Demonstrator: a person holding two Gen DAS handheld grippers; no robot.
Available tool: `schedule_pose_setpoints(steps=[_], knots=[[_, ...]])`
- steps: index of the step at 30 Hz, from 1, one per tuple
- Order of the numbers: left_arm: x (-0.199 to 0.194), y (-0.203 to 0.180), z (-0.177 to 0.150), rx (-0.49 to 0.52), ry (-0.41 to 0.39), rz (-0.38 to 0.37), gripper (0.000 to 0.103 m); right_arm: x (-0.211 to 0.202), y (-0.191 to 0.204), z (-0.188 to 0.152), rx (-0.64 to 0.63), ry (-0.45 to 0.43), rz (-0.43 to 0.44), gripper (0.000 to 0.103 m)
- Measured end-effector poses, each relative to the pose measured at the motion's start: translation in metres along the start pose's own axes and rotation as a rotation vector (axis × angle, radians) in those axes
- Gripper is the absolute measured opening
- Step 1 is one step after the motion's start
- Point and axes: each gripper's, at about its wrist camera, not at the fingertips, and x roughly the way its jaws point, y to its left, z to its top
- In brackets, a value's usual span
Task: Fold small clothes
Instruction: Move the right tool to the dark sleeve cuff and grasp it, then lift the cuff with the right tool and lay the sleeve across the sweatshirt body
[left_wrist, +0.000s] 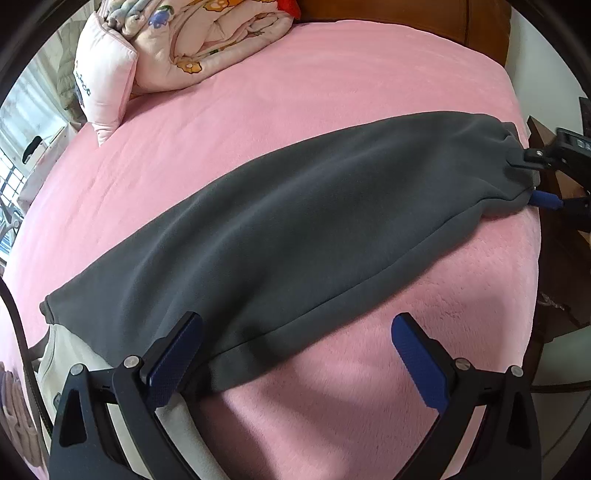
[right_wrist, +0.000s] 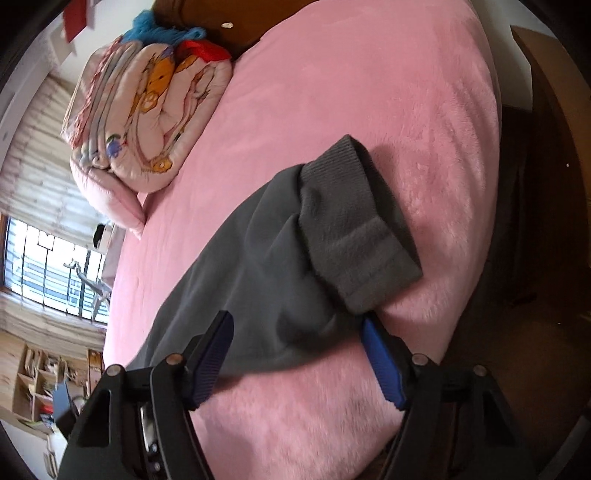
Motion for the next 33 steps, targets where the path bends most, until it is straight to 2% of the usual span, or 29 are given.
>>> schedule_pose_setpoints(steps=[1, 2, 3, 4, 5, 12, 15, 16, 17, 19, 23, 25, 31, 33], knots=[[0.002, 0.001, 0.001, -0.005, 0.003, 0.0, 0.102, 0.002, -0.002, 0.004, 0.012, -0.009, -0.002, 0.059], [0.002, -0.003, 0.001, -0.007, 0.005, 0.0, 0.102, 0.003, -0.003, 0.007, 0.015, -0.016, -0.009, 0.045], [0.005, -0.003, 0.002, -0.014, 0.011, -0.003, 0.102, 0.004, -0.004, 0.009, 0.012, -0.019, -0.018, 0.037], [0.006, -0.005, 0.002, -0.018, 0.016, -0.006, 0.102, 0.003, -0.004, 0.013, 0.007, -0.025, -0.021, 0.03], [0.007, -0.007, 0.002, -0.023, 0.023, -0.012, 0.102, 0.001, -0.002, 0.015, -0.007, -0.036, -0.027, 0.028], [0.025, -0.015, 0.005, -0.063, 0.061, -0.029, 0.102, -0.023, 0.035, 0.021, -0.214, -0.124, -0.11, 0.026], [0.03, -0.011, 0.006, -0.124, 0.074, -0.041, 0.094, -0.017, 0.041, 0.022, -0.253, -0.114, -0.168, 0.026], [0.031, -0.008, 0.007, -0.157, 0.074, -0.051, 0.088, -0.016, 0.041, 0.022, -0.261, -0.112, -0.179, 0.026], [0.03, -0.005, 0.007, -0.181, 0.07, -0.059, 0.079, -0.016, 0.041, 0.021, -0.264, -0.113, -0.18, 0.026], [0.027, 0.002, 0.01, -0.231, 0.064, -0.086, 0.07, -0.018, 0.042, 0.022, -0.268, -0.118, -0.178, 0.026], [0.014, 0.009, 0.011, -0.287, 0.056, -0.145, 0.07, -0.025, 0.055, 0.018, -0.307, -0.14, -0.178, 0.025], [0.0, 0.01, 0.011, -0.305, 0.026, -0.169, 0.07, -0.032, 0.066, 0.014, -0.344, -0.156, -0.174, 0.025], [-0.036, 0.019, 0.016, -0.362, -0.042, -0.201, 0.07, -0.057, 0.117, -0.003, -0.471, -0.188, -0.099, 0.024], [-0.055, 0.024, 0.018, -0.39, -0.086, -0.187, 0.07, -0.065, 0.134, -0.009, -0.511, -0.191, -0.074, 0.024]])
